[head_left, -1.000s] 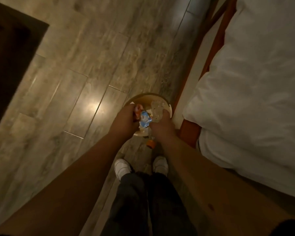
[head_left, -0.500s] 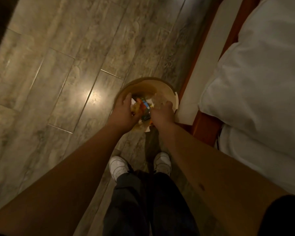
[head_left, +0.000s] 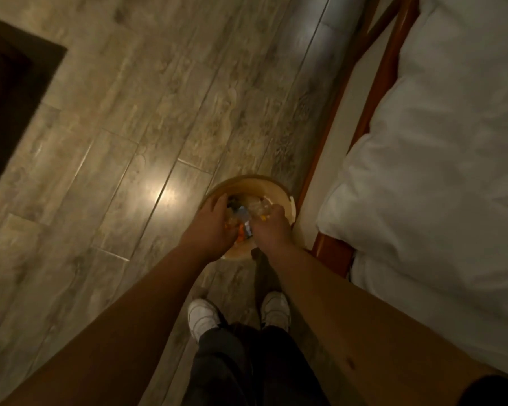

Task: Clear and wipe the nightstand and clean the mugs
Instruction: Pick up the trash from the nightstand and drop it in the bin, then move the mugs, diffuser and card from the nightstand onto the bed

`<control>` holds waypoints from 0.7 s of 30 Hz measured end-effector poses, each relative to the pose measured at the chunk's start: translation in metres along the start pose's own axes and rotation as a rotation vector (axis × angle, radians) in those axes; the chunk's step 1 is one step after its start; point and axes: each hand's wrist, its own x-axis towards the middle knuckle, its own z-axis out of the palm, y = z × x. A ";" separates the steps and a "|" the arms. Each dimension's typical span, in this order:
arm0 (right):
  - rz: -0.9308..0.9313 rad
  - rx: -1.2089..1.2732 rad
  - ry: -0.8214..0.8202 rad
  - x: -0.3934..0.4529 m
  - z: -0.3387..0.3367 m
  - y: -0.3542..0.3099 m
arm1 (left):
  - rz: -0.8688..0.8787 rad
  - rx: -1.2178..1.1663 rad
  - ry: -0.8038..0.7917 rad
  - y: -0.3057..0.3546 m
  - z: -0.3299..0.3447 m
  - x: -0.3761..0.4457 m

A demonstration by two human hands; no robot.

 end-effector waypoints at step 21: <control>-0.330 -0.595 0.557 -0.315 -0.238 -0.052 | 0.555 0.536 0.051 0.293 -0.192 -0.203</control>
